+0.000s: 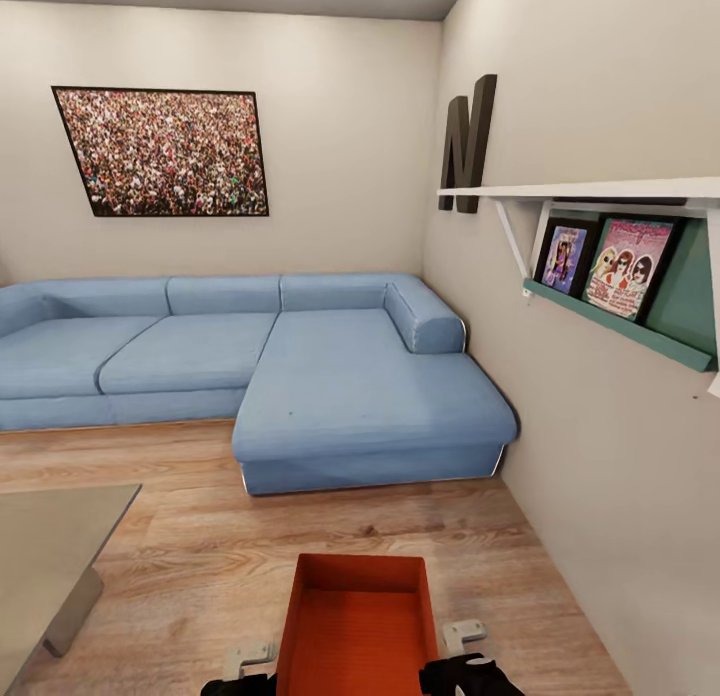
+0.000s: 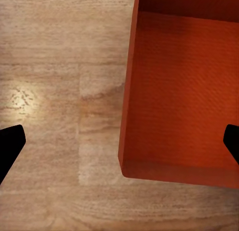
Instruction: Move the two storage containers from the living room to the garage. In the garage, place one container on the floor and stack the other container on top of it (either order is fine).
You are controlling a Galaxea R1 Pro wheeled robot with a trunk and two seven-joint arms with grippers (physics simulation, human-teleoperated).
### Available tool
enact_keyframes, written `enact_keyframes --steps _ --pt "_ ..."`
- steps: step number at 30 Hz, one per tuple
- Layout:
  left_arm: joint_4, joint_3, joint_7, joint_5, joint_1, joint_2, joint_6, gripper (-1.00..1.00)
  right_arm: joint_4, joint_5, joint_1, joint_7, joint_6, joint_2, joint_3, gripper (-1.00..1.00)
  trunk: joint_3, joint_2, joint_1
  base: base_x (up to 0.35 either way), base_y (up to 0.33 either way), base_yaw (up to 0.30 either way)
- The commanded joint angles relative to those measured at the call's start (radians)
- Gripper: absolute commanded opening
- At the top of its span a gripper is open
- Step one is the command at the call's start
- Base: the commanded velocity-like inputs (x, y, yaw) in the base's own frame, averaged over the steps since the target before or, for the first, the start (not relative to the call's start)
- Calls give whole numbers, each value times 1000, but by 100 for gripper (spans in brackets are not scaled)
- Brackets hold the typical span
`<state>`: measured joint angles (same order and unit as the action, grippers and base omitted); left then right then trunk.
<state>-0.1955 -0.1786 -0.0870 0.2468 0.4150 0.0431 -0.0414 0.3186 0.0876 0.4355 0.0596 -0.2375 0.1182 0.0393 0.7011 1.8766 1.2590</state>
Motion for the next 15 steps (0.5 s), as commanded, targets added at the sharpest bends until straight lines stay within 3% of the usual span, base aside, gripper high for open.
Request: enact_keyframes --steps 1,10,15 --pt "1 -9 -5 9 1 0 -4 100 2 9 0 3 -8 0 4 100 1 0 0 0 0 0" --pt "1 -9 -5 9 1 0 -5 100 17 6 26 1 -13 -4 -3 100 1 0 0 0 0 0" --pt "1 -9 -5 9 1 0 -6 100 20 -2 59 0 -27 -17 -12 100 17 35 19 0 0 0"
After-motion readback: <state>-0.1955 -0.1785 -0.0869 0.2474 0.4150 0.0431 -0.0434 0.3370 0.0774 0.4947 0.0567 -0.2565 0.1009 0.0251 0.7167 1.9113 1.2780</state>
